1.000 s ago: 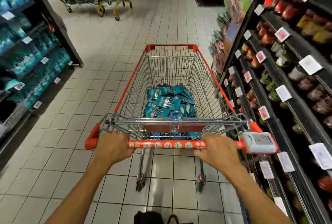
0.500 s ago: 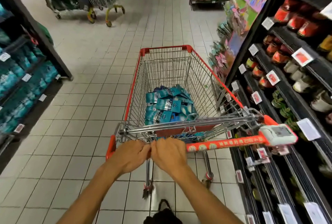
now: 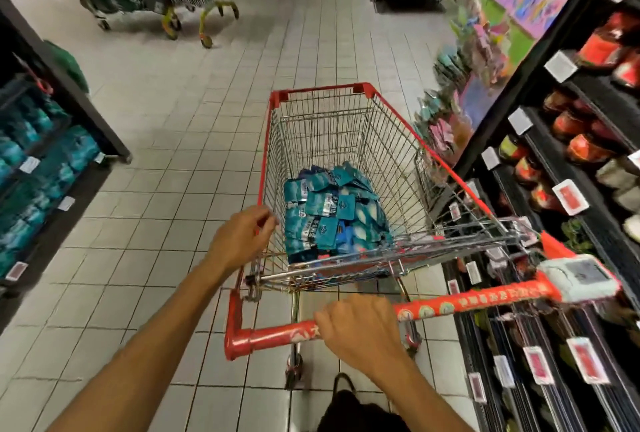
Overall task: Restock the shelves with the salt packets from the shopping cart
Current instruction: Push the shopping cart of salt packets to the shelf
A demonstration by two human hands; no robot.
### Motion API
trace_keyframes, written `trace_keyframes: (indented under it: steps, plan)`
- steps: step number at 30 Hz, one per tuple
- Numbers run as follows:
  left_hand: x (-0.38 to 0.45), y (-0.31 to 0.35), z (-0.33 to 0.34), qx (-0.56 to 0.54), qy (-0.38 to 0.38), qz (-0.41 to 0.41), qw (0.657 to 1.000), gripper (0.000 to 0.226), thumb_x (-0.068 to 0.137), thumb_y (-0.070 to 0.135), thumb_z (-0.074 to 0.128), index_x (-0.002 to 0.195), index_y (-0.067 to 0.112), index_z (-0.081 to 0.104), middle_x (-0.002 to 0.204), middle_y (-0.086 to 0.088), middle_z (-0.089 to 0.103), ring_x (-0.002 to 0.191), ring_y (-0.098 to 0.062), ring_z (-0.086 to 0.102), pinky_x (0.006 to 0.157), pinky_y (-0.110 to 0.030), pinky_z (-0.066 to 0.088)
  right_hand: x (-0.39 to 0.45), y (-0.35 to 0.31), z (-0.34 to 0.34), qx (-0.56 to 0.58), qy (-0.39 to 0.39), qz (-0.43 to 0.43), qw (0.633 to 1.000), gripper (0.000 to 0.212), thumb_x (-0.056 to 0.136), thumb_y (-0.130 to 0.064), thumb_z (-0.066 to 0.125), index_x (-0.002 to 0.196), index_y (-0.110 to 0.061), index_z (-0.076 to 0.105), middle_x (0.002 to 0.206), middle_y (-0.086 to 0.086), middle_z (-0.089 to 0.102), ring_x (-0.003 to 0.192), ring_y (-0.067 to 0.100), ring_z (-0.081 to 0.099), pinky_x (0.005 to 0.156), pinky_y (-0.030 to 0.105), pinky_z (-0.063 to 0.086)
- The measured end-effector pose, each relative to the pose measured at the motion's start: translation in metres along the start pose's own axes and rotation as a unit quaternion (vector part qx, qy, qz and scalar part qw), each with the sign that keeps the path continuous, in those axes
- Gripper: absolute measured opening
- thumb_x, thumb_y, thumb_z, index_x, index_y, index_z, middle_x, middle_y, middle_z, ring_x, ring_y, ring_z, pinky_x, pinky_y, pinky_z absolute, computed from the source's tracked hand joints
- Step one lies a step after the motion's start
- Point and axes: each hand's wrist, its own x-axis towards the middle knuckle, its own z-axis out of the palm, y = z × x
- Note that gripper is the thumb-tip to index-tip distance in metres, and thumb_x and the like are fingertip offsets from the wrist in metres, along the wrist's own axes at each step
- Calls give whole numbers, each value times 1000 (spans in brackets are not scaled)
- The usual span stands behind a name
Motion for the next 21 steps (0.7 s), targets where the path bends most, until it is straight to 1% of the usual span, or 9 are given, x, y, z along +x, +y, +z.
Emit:
trace_keyframes:
  steps: [1,3,5,9,11,13,16,19,21]
  plan:
    - [19,-8,4,29,-13,4,999,18,100,30,50,103,22,65,105,3,66,88,-11,61,80,-33,54,6,7,2,18,-16,-3,1000,34,67,-41,77,51,-23,52,42,-7,45,36,15,44,42,26,27]
    - [47,-22,14,91,-66,14,993,21,100,33,51,109,22,66,112,2,66,95,-11,60,86,-33,52,15,17,2,88,-38,40,995,37,86,-49,46,62,-23,57,53,-7,47,50,15,48,52,29,33]
    - [69,-34,24,146,-110,25,983,26,99,35,50,112,21,67,116,2,67,97,-13,62,91,-36,52,28,22,-3,180,-49,78,979,42,89,-52,28,74,-25,57,64,-9,48,60,9,49,61,29,36]
    - [97,-51,35,224,-136,71,962,27,96,37,48,98,22,70,101,4,70,88,-11,63,99,-40,47,77,6,-13,275,-27,85,957,43,88,-55,25,106,-26,51,98,-10,49,86,10,49,74,29,40]
    - [109,-60,37,245,-132,107,954,29,96,38,45,99,24,70,105,6,70,95,-11,64,107,-41,40,113,-8,-10,289,-34,86,953,40,93,-51,34,115,-21,49,106,-3,50,94,15,50,75,31,41]
    - [121,-67,35,261,-138,145,944,33,98,39,41,109,26,70,119,9,67,111,-10,60,112,-39,33,151,-20,1,281,-66,90,953,43,95,-45,41,122,-12,48,113,5,51,103,22,54,78,34,43]
    - [142,-83,29,247,-155,217,932,30,97,37,46,118,29,66,131,8,61,123,-11,54,114,-42,28,227,-24,27,285,-192,144,928,63,93,-37,46,142,2,36,133,19,49,122,35,51,101,45,43]
    - [166,-99,24,259,-165,262,915,33,96,31,52,129,33,59,140,12,54,131,-9,47,119,-41,23,293,-24,51,357,-296,171,869,48,95,-18,50,138,2,45,133,23,54,122,36,53,103,42,46]
    - [184,-110,23,240,-163,279,915,35,97,26,51,131,29,58,140,9,55,132,-10,48,120,-40,20,314,-26,70,354,-265,246,863,46,93,-15,51,135,3,46,129,23,56,117,38,57,96,40,51]
